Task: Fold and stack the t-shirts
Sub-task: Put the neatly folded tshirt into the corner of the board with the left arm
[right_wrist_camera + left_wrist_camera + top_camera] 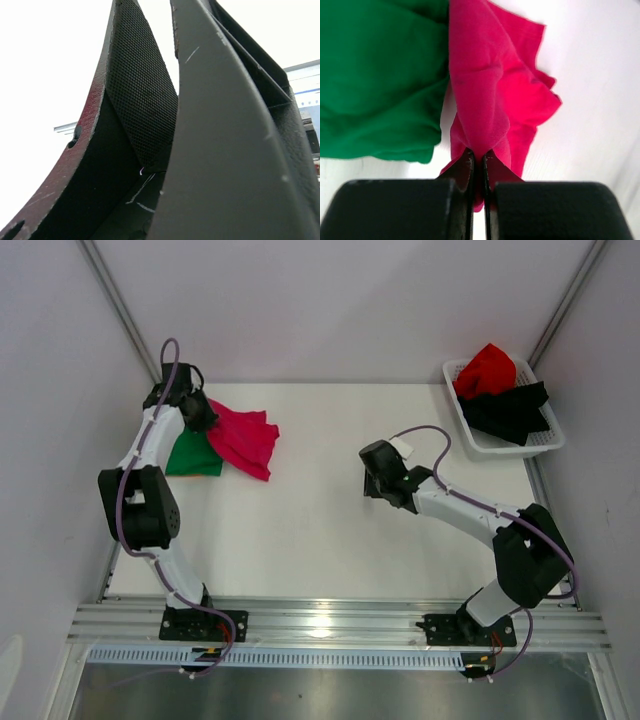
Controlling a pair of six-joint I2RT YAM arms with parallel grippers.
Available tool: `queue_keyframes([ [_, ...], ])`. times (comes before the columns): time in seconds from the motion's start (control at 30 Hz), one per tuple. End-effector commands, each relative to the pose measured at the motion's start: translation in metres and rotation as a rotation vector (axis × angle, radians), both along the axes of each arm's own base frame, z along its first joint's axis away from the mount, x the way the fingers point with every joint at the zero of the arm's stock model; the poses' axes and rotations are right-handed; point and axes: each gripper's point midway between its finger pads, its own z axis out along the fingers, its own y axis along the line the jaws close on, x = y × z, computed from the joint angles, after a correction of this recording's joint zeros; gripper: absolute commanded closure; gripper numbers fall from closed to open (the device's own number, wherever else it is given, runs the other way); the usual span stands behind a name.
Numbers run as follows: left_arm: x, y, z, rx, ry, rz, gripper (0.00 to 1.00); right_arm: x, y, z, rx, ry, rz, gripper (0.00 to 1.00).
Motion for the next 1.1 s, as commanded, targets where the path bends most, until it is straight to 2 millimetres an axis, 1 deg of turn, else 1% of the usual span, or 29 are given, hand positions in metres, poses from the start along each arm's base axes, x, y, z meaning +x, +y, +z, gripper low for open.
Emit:
queue_keyframes([
  [0.0,0.021,0.011,0.038,0.035,-0.082,-0.023,0.99,0.010,0.003,0.010,-0.010,-0.016,0.006,0.62],
  [0.03,0.026,0.016,0.053,0.046,-0.105,-0.018,0.99,0.010,0.004,0.010,-0.013,-0.014,0.011,0.62],
  [0.1,0.027,0.020,0.052,0.049,-0.096,-0.017,0.99,0.011,0.006,0.010,-0.015,-0.011,0.011,0.62],
  [0.13,0.028,0.025,0.055,0.054,-0.098,-0.010,0.99,0.012,0.006,0.009,-0.018,-0.008,0.013,0.62],
  [0.17,0.029,0.027,0.064,0.057,-0.113,-0.010,1.00,0.012,0.007,0.010,-0.017,-0.008,0.012,0.62],
  [0.23,0.030,0.031,0.072,0.062,-0.130,-0.009,0.99,0.014,0.009,0.010,-0.012,-0.003,0.014,0.62],
  [0.33,0.025,0.037,0.083,0.071,-0.145,-0.002,0.99,0.016,0.014,0.009,-0.002,0.005,0.020,0.62],
  [0.5,0.015,0.057,0.089,0.089,-0.142,0.036,0.99,0.016,0.022,0.007,0.012,0.017,0.035,0.62],
  [0.53,0.014,0.059,0.094,0.091,-0.151,0.038,0.99,0.017,0.024,0.008,0.011,0.016,0.041,0.62],
  [0.73,0.008,0.077,0.105,0.095,-0.162,0.073,0.99,0.018,0.032,0.005,0.002,0.024,0.060,0.62],
  [0.77,0.007,0.084,0.105,0.095,-0.155,0.091,0.99,0.019,0.034,0.004,0.003,0.026,0.060,0.62],
  [0.87,0.002,0.094,0.107,0.103,-0.151,0.116,0.99,0.020,0.037,0.004,0.000,0.027,0.067,0.62],
  [0.97,-0.005,0.113,0.110,0.103,-0.148,0.176,0.99,0.021,0.041,0.002,-0.002,0.032,0.074,0.62],
  [1.07,-0.010,0.126,0.113,0.078,-0.153,0.211,1.00,0.021,0.044,0.002,-0.005,0.031,0.081,0.62],
])
